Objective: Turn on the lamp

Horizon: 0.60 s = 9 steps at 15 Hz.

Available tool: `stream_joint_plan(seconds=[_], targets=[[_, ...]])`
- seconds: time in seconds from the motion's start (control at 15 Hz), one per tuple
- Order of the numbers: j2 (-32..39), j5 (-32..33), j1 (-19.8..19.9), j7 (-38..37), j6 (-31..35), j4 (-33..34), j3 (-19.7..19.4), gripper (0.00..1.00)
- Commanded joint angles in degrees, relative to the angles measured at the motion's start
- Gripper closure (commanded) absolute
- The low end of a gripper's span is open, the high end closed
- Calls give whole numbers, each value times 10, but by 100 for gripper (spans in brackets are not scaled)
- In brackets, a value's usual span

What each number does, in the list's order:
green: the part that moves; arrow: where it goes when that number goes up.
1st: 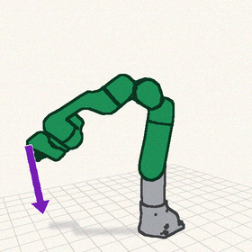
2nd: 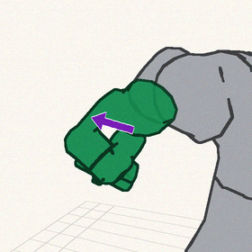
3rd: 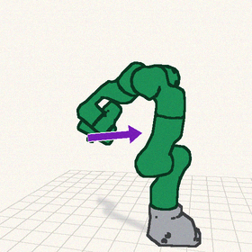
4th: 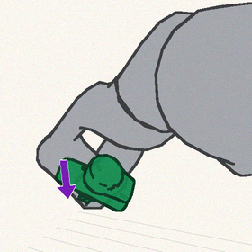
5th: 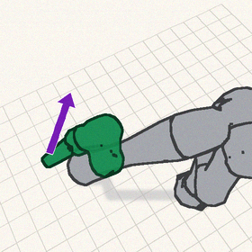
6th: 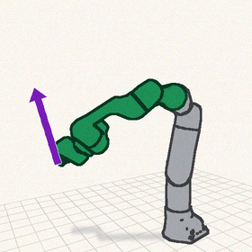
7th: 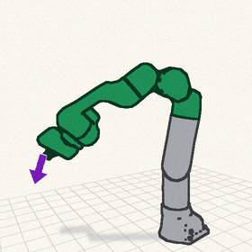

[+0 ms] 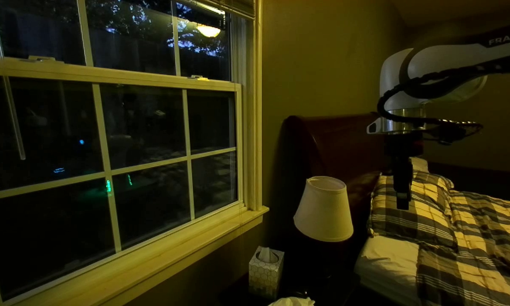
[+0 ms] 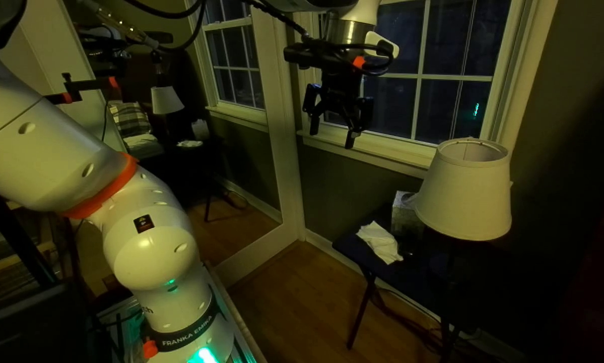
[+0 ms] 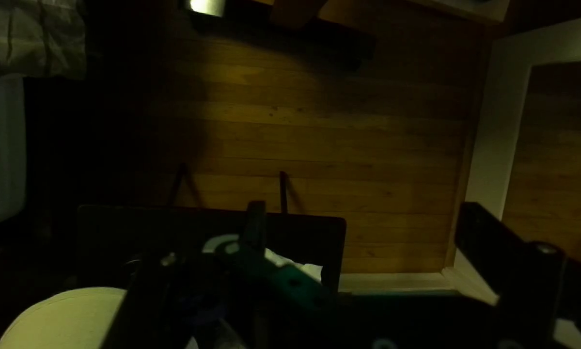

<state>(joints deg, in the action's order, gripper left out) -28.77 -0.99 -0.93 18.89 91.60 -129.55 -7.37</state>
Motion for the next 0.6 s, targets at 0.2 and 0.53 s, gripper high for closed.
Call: stream_joint_plan(seconds=[0.2,0.53], targets=[[6,0,-2,-52,116,-59,39,0],[50,-1,6,-167,283,-122,76,0]])
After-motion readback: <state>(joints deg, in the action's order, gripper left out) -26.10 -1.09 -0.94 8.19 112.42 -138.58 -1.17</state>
